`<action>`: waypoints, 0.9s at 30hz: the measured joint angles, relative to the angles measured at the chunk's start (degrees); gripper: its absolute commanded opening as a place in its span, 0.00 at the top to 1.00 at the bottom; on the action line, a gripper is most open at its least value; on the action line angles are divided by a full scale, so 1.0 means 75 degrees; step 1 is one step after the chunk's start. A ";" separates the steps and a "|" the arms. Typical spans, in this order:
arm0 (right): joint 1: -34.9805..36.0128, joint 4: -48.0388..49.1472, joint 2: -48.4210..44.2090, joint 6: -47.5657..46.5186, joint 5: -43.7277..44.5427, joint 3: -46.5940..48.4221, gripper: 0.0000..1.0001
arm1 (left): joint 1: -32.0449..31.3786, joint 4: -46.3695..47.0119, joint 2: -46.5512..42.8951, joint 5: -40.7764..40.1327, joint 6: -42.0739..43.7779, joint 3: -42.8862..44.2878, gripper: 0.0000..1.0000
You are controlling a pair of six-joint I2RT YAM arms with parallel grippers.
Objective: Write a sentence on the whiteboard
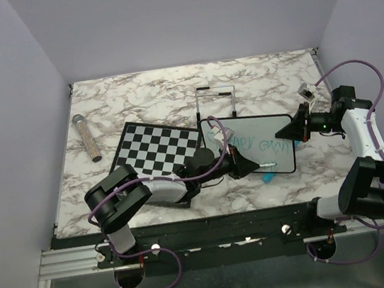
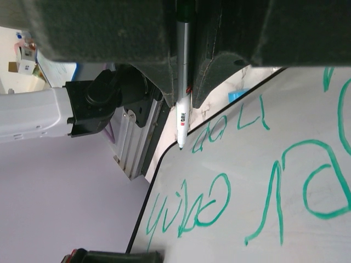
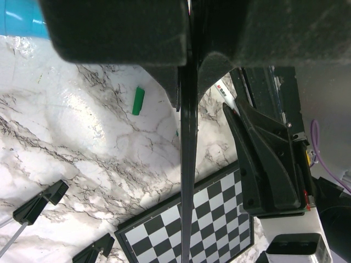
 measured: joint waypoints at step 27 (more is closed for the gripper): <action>0.0000 -0.0006 0.0000 -0.0050 -0.0003 0.0000 1.00 | -0.0178 -0.1122 0.0315 -0.0291 0.0137 0.0970 1.00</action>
